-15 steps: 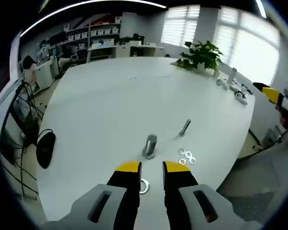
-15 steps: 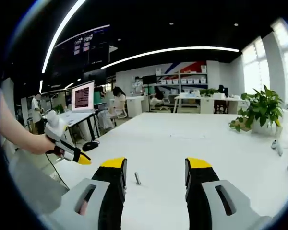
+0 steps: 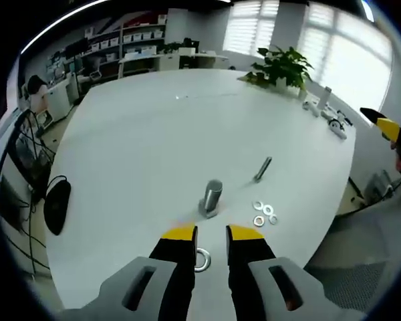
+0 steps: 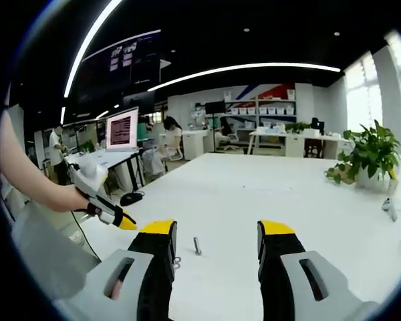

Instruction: Place the washer onto the threaded stud by aligning its center hole with the stud, sliding it down to the base, and recovering from edge contact or off-axis alignment until the washer reaches the visible bottom stop.

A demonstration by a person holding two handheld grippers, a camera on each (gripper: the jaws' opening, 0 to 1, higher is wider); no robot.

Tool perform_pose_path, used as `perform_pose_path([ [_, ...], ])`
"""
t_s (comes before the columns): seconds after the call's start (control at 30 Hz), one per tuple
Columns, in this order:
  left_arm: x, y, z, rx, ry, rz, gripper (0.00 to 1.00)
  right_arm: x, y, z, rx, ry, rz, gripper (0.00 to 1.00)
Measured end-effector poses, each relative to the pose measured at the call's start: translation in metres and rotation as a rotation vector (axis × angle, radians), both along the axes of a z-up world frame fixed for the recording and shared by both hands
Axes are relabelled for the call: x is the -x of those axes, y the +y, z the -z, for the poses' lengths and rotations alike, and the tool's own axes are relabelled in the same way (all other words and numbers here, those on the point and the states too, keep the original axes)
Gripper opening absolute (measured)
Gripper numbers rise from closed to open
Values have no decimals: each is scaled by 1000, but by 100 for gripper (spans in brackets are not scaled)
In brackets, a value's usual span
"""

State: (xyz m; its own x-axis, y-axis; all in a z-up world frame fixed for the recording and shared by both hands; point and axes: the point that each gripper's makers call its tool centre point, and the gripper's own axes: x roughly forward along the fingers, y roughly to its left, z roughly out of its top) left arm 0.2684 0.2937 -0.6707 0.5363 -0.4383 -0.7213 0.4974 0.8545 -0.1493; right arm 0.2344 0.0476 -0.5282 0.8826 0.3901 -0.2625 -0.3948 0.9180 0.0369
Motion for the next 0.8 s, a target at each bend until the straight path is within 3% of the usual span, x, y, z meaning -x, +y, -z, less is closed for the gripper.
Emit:
perform_pose_path([
  [0.8, -11, -4, 27, -74, 88, 86, 14, 1, 4, 2, 13, 7, -19, 50],
])
